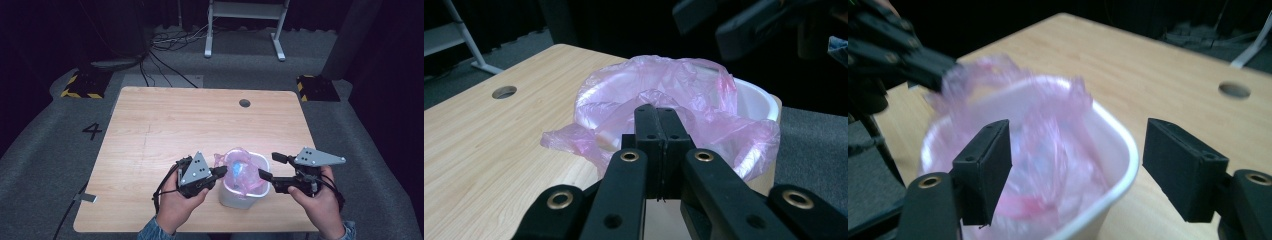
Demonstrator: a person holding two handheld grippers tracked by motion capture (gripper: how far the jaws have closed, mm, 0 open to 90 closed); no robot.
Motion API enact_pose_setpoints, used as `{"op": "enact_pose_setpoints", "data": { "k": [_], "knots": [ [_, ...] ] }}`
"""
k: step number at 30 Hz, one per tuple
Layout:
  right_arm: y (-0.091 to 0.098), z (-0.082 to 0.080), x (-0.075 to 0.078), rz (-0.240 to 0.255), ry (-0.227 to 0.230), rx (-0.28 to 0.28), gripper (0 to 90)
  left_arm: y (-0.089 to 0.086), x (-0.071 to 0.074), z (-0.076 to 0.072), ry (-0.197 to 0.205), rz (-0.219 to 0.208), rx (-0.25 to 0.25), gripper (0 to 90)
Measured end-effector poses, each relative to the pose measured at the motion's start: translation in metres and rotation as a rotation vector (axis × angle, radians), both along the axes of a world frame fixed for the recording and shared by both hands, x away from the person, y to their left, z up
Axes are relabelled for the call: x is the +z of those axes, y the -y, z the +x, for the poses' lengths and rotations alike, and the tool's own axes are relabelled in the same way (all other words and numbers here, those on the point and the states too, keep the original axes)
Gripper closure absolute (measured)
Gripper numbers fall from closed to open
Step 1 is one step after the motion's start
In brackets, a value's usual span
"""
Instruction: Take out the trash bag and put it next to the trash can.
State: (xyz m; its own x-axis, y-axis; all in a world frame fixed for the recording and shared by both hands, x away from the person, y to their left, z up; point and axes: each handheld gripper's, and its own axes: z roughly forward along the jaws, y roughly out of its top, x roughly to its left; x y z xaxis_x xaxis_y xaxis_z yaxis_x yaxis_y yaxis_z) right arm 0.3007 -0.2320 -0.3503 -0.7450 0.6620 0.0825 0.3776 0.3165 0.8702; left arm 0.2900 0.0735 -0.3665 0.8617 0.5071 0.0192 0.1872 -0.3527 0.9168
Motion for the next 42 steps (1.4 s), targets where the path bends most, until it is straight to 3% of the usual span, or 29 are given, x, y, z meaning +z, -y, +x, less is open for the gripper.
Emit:
{"op": "enact_pose_setpoints", "data": {
  "k": [3, 5, 7, 10, 13, 16, 19, 22, 25, 29, 31, 35, 39, 42],
  "knots": [
    [-0.006, 0.001, -0.011, -0.022, -0.053, 0.071, 51.3, 0.001, 0.002, -0.001, 0.001, 0.008, 0.002, 89.1],
    [-0.014, 0.001, -0.016, -0.038, -0.060, 0.113, 64.6, 0.001, 0.006, -0.003, 0.012, 0.031, 0.001, 89.1],
    [-0.023, 0.001, -0.019, -0.059, -0.056, 0.140, 69.6, 0.000, 0.010, -0.007, 0.018, 0.062, -0.013, 89.0],
    [-0.033, -0.001, -0.022, -0.069, -0.036, 0.158, 73.6, -0.003, 0.016, -0.007, -0.013, 0.057, -0.048, 89.2],
    [-0.037, -0.002, -0.024, -0.030, -0.033, 0.169, 68.8, 0.000, 0.021, -0.006, -0.026, 0.049, -0.071, 89.2],
    [-0.041, -0.001, -0.023, 0.025, -0.039, 0.197, 48.3, 0.010, 0.023, -0.004, -0.019, 0.061, -0.073, 89.2],
    [-0.046, 0.001, -0.024, 0.033, -0.073, 0.231, 34.9, 0.021, 0.021, 0.001, -0.018, 0.073, -0.062, 89.1],
    [-0.051, 0.002, -0.026, 0.021, -0.076, 0.242, 29.0, 0.032, 0.017, 0.003, -0.014, 0.084, -0.046, 89.2],
    [-0.051, 0.003, -0.025, 0.024, -0.075, 0.251, 29.5, 0.038, 0.015, 0.008, -0.020, 0.079, -0.032, 89.2],
    [-0.047, 0.003, -0.022, 0.052, -0.084, 0.265, 29.5, 0.044, 0.011, 0.014, -0.063, 0.057, -0.029, 89.2],
    [-0.051, 0.002, -0.021, 0.034, -0.079, 0.270, 29.8, 0.048, 0.010, 0.013, -0.063, 0.066, -0.031, 89.1],
    [-0.062, 0.001, -0.019, -0.051, -0.042, 0.248, 41.9, 0.050, 0.009, 0.014, -0.075, 0.053, -0.029, 88.8],
    [-0.066, 0.000, -0.017, -0.138, -0.004, 0.184, 68.9, 0.047, 0.010, 0.013, -0.079, 0.030, -0.034, 88.5],
    [-0.068, 0.004, -0.021, -0.141, -0.007, 0.180, 82.4, 0.041, 0.008, 0.011, -0.061, 0.029, -0.009, 83.8]
  ]
}}
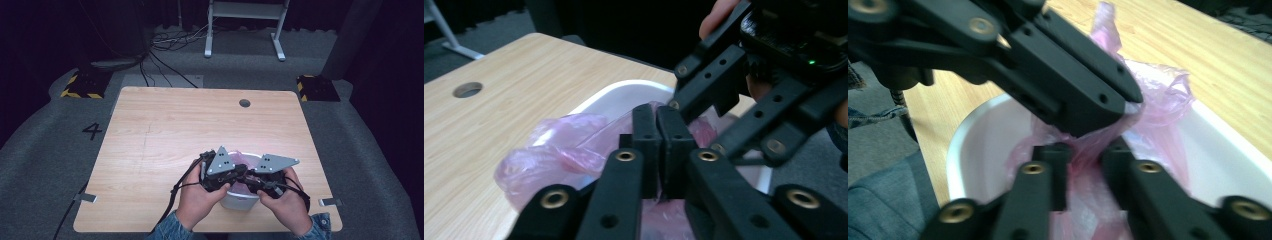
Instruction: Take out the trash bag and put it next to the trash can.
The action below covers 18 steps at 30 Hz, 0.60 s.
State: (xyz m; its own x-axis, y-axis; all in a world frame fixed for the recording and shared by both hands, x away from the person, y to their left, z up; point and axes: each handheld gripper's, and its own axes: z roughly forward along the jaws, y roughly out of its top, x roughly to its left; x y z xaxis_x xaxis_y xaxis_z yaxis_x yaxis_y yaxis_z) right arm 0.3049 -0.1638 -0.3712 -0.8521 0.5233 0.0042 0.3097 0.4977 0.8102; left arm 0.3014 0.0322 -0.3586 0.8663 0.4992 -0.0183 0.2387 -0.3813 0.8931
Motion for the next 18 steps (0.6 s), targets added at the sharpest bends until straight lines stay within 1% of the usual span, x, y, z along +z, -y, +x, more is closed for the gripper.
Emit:
{"op": "enact_pose_setpoints", "data": {
  "k": [1, 3, 4, 5, 7, 8, 9, 10, 11, 14, 16, 17, 18],
  "knots": [
    [0.000, 0.003, -0.002, 0.007, -0.002, 0.003, 84.2, -0.003, -0.001, 0.000, 0.003, -0.006, 0.008, 79.7],
    [0.000, 0.007, -0.005, 0.012, 0.003, 0.001, 86.1, -0.008, -0.002, -0.001, 0.021, -0.014, 0.026, 64.5],
    [0.000, 0.008, -0.005, 0.018, 0.011, 0.001, 86.3, -0.011, -0.002, -0.003, 0.038, -0.008, 0.044, 56.1],
    [0.000, 0.009, -0.004, 0.021, 0.016, -0.003, 86.5, -0.015, -0.002, -0.006, 0.061, -0.001, 0.058, 49.9],
    [0.000, 0.012, -0.003, 0.022, 0.027, -0.002, 86.7, -0.023, -0.002, -0.011, 0.097, 0.022, 0.079, 40.2],
    [0.000, 0.013, -0.001, 0.021, 0.030, 0.000, 86.7, -0.027, -0.002, -0.015, 0.113, 0.043, 0.083, 37.1],
    [0.000, 0.014, 0.000, 0.023, 0.034, 0.001, 86.7, -0.032, -0.003, -0.018, 0.120, 0.071, 0.081, 34.9],
    [0.000, 0.014, 0.001, 0.023, 0.038, 0.005, 86.7, -0.037, -0.005, -0.021, 0.125, 0.087, 0.085, 33.5],
    [0.000, 0.015, 0.003, 0.022, 0.045, 0.012, 86.7, -0.042, -0.008, -0.024, 0.124, 0.086, 0.091, 32.8],
    [0.001, 0.018, 0.004, 0.021, 0.053, 0.014, 86.7, -0.056, -0.016, -0.031, 0.109, 0.055, 0.111, 31.3],
    [0.001, 0.020, 0.004, 0.025, 0.050, 0.016, 86.7, -0.060, -0.023, -0.032, 0.112, 0.046, 0.118, 31.4],
    [0.001, 0.021, 0.004, 0.026, 0.049, 0.017, 86.7, -0.060, -0.026, -0.033, 0.123, 0.031, 0.112, 31.5],
    [0.000, 0.022, 0.004, 0.026, 0.050, 0.019, 86.7, -0.059, -0.029, -0.034, 0.149, -0.001, 0.094, 32.0]
  ]
}}
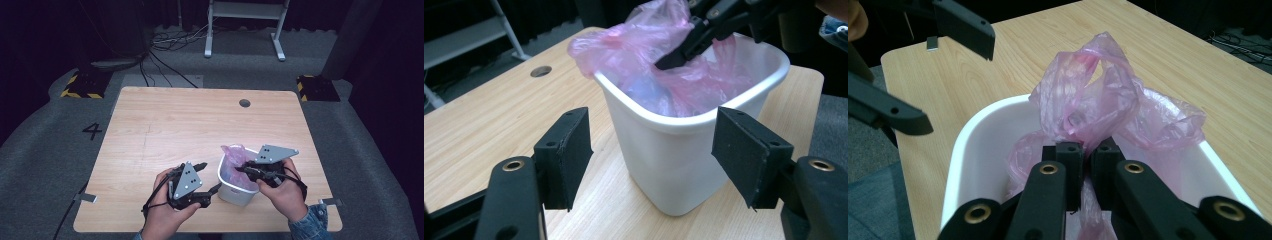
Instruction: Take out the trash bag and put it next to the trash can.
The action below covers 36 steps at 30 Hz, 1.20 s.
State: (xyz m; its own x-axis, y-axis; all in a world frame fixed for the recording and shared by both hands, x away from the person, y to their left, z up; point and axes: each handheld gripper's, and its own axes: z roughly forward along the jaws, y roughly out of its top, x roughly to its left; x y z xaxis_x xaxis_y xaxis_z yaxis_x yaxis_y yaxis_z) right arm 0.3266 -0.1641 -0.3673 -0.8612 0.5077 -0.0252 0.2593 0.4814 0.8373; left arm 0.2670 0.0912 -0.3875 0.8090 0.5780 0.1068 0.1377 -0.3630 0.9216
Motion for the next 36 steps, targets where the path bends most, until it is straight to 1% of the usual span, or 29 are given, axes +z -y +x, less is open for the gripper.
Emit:
{"op": "enact_pose_setpoints", "data": {
  "k": [1, 2, 4, 5, 6, 7, 8, 9, 10, 11, 12, 13, 14, 16, 19, 23, 25, 26, 27, 28, 30, 31, 33, 36],
  "knots": [
    [0.000, 0.000, 0.000, 0.000, 0.000, 0.000, 86.7, 0.000, 0.000, 0.000, 0.000, 0.000, 0.000, 33.1],
    [0.000, 0.000, 0.000, 0.001, 0.000, -0.001, 86.7, 0.003, -0.003, -0.001, 0.026, -0.019, -0.035, 33.1],
    [-0.001, 0.001, 0.000, 0.005, -0.002, 0.000, 86.6, 0.009, -0.008, 0.000, 0.041, -0.024, -0.079, 38.1],
    [-0.001, 0.001, 0.000, 0.006, -0.007, 0.003, 86.6, 0.016, -0.012, 0.001, 0.067, -0.028, -0.123, 38.9],
    [-0.001, 0.001, 0.000, 0.006, -0.007, 0.003, 86.6, 0.016, -0.012, 0.001, 0.067, -0.028, -0.123, 39.8],
    [-0.001, 0.002, 0.000, 0.005, -0.009, 0.005, 86.6, 0.020, -0.014, 0.003, 0.071, -0.032, -0.152, 39.8],
    [0.000, 0.003, 0.001, 0.015, -0.018, 0.009, 86.5, 0.024, -0.016, 0.004, 0.075, -0.026, -0.167, 43.7],
    [0.000, 0.003, 0.001, 0.015, -0.018, 0.009, 86.5, 0.024, -0.016, 0.004, 0.075, -0.026, -0.167, 45.2],
    [0.000, 0.003, 0.002, 0.020, -0.018, 0.009, 86.5, 0.025, -0.015, 0.005, 0.084, -0.020, -0.162, 47.4],
    [0.000, 0.003, 0.002, 0.020, -0.018, 0.009, 86.5, 0.025, -0.015, 0.005, 0.083, -0.016, -0.158, 47.4],
    [0.001, 0.003, 0.002, 0.021, -0.016, 0.008, 86.5, 0.025, -0.015, 0.005, 0.083, -0.018, -0.155, 48.9],
    [0.001, 0.004, 0.003, 0.028, -0.016, 0.007, 86.6, 0.025, -0.015, 0.006, 0.071, -0.032, -0.153, 51.1],
    [0.003, 0.004, 0.004, 0.044, -0.019, 0.004, 86.6, 0.025, -0.015, 0.007, 0.067, -0.034, -0.153, 51.6],
    [0.004, 0.004, 0.006, 0.055, -0.016, 0.002, 86.7, 0.027, -0.015, 0.007, 0.067, -0.038, -0.156, 51.7],
    [0.005, 0.003, 0.011, 0.066, -0.001, -0.004, 86.8, 0.030, -0.016, 0.007, 0.071, -0.035, -0.156, 51.8],
    [0.006, 0.001, 0.020, 0.078, 0.036, -0.010, 87.0, 0.033, -0.016, 0.008, 0.061, -0.048, -0.157, 51.9],
    [0.007, 0.001, 0.022, 0.083, 0.044, -0.013, 87.0, 0.033, -0.017, 0.008, 0.058, -0.054, -0.158, 51.4],
    [0.008, 0.002, 0.027, 0.094, 0.057, -0.018, 87.1, 0.034, -0.017, 0.008, 0.057, -0.060, -0.151, 51.3],
    [0.008, 0.002, 0.027, 0.094, 0.057, -0.018, 87.1, 0.034, -0.017, 0.008, 0.057, -0.060, -0.151, 51.6],
    [0.010, 0.002, 0.033, 0.118, 0.071, -0.021, 87.2, 0.035, -0.017, 0.008, 0.059, -0.062, -0.146, 52.7],
    [0.010, 0.002, 0.035, 0.123, 0.078, -0.022, 87.2, 0.035, -0.018, 0.008, 0.059, -0.066, -0.144, 53.1],
    [0.012, 0.002, 0.042, 0.134, 0.086, -0.022, 87.1, 0.036, -0.018, 0.008, 0.059, -0.073, -0.142, 53.1],
    [0.015, 0.003, 0.048, 0.146, 0.090, -0.024, 87.1, 0.037, -0.018, 0.008, 0.059, -0.075, -0.135, 53.5],
    [0.018, 0.002, 0.057, 0.159, 0.113, -0.028, 87.1, 0.036, -0.018, 0.008, 0.047, -0.088, -0.133, 53.5]
  ]
}}
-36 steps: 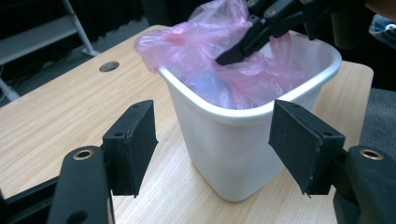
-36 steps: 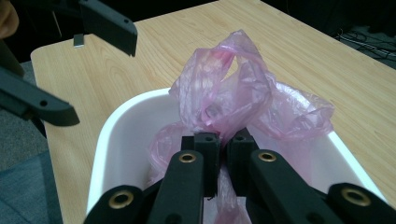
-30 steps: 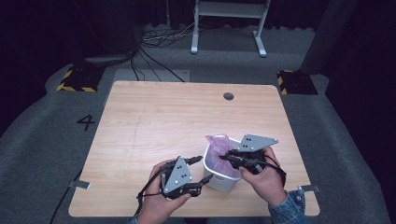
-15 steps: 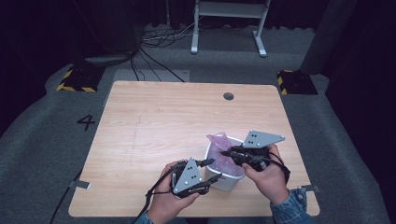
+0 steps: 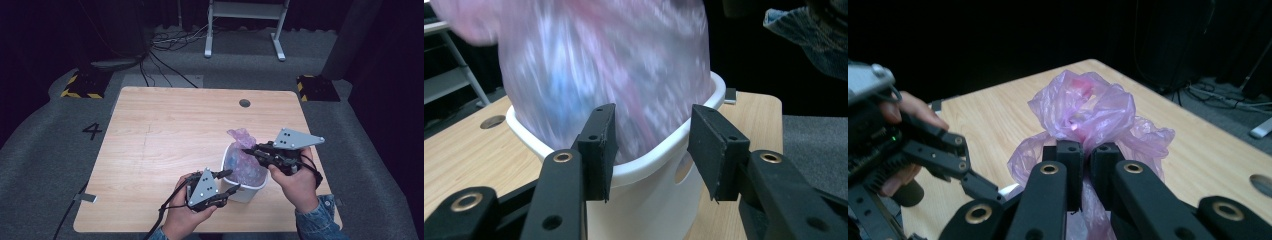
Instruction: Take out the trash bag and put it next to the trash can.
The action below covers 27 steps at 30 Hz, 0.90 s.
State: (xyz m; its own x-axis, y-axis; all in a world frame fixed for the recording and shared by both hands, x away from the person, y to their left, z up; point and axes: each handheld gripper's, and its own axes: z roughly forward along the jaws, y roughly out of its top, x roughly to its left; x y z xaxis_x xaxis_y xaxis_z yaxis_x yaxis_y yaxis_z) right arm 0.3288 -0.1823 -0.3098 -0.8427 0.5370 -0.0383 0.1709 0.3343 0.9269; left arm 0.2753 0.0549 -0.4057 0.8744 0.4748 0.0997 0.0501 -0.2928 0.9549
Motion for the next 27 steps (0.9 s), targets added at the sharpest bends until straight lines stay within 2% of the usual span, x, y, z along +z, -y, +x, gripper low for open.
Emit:
{"op": "enact_pose_setpoints", "data": {
  "k": [3, 8, 12, 16, 22, 27],
  "knots": [
    [0.003, -0.001, 0.011, 0.000, 0.019, -0.006, 86.8, 0.000, 0.000, 0.002, -0.036, -0.032, 0.003, 49.5],
    [0.009, -0.004, 0.028, -0.013, 0.051, -0.018, 86.6, -0.004, 0.003, 0.004, -0.051, -0.046, 0.034, 36.0],
    [0.014, -0.007, 0.042, -0.005, 0.079, -0.026, 86.5, -0.013, 0.007, -0.001, 0.002, -0.018, 0.066, 30.5],
    [0.021, -0.009, 0.055, 0.000, 0.107, -0.045, 86.0, -0.031, 0.013, -0.007, 0.013, -0.030, 0.113, 29.4],
    [0.043, -0.017, 0.078, 0.022, 0.164, -0.098, 85.9, -0.065, 0.011, -0.011, -0.026, -0.016, 0.192, 29.7],
    [0.062, -0.017, 0.086, 0.007, 0.178, -0.159, 85.9, -0.092, 0.000, -0.006, -0.066, 0.006, 0.255, 29.6]
  ]
}}
